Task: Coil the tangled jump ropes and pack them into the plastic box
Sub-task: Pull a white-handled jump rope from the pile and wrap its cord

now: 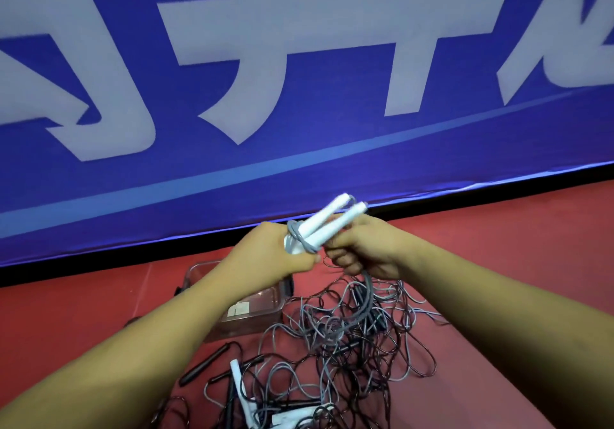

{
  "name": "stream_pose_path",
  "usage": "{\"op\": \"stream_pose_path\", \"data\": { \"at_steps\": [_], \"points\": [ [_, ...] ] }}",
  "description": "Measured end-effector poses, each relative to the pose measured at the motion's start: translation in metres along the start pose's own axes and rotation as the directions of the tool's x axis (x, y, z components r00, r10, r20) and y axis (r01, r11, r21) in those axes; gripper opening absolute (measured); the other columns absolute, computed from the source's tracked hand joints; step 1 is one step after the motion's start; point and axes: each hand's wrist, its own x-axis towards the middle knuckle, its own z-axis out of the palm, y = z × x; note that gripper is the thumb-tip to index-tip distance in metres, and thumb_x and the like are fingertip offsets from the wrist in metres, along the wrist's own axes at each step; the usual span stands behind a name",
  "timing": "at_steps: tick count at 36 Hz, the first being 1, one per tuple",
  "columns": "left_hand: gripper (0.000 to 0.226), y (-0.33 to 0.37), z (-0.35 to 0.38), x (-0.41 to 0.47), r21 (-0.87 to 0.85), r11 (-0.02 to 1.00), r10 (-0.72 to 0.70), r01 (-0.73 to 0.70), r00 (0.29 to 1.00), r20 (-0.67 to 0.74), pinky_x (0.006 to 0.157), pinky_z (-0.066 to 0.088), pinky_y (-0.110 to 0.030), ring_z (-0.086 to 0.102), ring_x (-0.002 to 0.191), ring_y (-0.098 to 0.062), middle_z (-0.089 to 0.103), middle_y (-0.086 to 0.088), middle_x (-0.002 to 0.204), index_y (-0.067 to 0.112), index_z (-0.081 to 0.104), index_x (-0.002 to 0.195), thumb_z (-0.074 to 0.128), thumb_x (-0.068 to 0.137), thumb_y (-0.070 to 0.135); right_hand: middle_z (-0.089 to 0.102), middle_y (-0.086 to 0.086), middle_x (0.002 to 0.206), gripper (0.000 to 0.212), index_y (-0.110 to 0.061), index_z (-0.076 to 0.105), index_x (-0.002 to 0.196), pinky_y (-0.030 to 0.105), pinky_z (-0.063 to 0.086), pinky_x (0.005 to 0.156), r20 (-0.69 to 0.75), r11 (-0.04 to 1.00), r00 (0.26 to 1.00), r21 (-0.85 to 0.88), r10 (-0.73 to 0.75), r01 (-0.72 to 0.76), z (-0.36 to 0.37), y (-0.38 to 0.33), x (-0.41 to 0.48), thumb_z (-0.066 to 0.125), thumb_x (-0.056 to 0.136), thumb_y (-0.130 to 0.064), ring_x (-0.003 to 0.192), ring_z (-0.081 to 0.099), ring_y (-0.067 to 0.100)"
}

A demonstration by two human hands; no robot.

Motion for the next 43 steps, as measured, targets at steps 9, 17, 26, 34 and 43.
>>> {"op": "stream_pose_path", "data": {
  "at_steps": [9, 17, 26, 34, 43],
  "points": [
    [0.031, -0.01, -0.015, 0.008, -0.191, 0.969, -0.169, 0.159, 0.985, -0.036, 0.04, 0.032, -0.018, 0.037, 0.036, -0.011, 0.045, 0.004, 0.041, 0.016, 0.055, 0.063, 0.079, 0.082, 0.019, 0.039, -0.005, 0.047, 0.017, -0.005, 0.064, 0.092, 0.021, 0.019, 0.042, -0.07, 0.97, 0.99, -0.219, -0.124, 0.106, 0.019, -0.003, 0.001, 0.054, 0.1, -0.017, 0.043, 0.026, 0.011],
    [0.032, -0.039, -0.021, 0.017, 0.145, 0.985, -0.065, 0.097, 0.976, -0.21, 0.055, 0.041, -0.03, 0.049, 0.056, -0.016, 0.062, 0.001, 0.084, 0.035, 0.05, 0.104, 0.068, 0.083, 0.019, 0.045, 0.007, 0.064, 0.022, -0.011, 0.058, 0.081, 0.022, 0.03, 0.043, -0.085, 0.873, 0.989, -0.483, -0.117, 0.061, 0.034, -0.003, -0.005, 0.052, 0.1, -0.019, 0.047, 0.036, 0.014],
    [0.027, -0.062, -0.024, 0.023, 0.424, 0.89, -0.094, 0.165, 0.978, -0.184, 0.071, 0.048, -0.037, 0.058, 0.086, -0.032, 0.064, -0.002, 0.094, 0.032, 0.044, 0.099, 0.064, 0.085, 0.019, 0.042, 0.002, 0.063, 0.027, -0.01, 0.055, 0.074, 0.026, 0.031, 0.052, 0.044, 0.618, 0.985, -0.774, -0.169, 0.141, 0.043, -0.011, -0.005, 0.056, 0.098, -0.022, 0.054, 0.036, 0.013],
    [0.025, -0.058, -0.01, 0.021, 0.625, 0.774, 0.022, -0.102, 0.991, 0.134, 0.067, 0.045, -0.033, 0.06, 0.091, -0.025, 0.058, 0.007, 0.089, 0.035, 0.048, 0.099, 0.065, 0.085, 0.023, 0.068, 0.001, 0.079, 0.013, -0.019, 0.07, 0.087, 0.035, 0.051, 0.067, 0.026, 0.296, 0.932, -0.945, -0.363, 0.142, 0.032, -0.016, -0.001, 0.06, 0.092, -0.026, 0.073, 0.061, 0.021],
    [0.045, -0.026, 0.003, 0.006, 0.575, 0.769, 0.108, -0.278, 0.944, 0.312, 0.052, 0.03, -0.027, 0.045, 0.057, -0.002, 0.047, 0.01, 0.06, 0.034, 0.045, 0.076, 0.071, 0.072, 0.071, 0.07, -0.004, 0.075, 0.017, -0.025, 0.072, 0.086, 0.034, 0.05, 0.067, -0.04, 0.363, 0.91, -0.924, -0.413, 0.124, 0.007, -0.016, -0.002, 0.073, 0.082, -0.042, 0.073, 0.061, 0.015]
  ]
}}
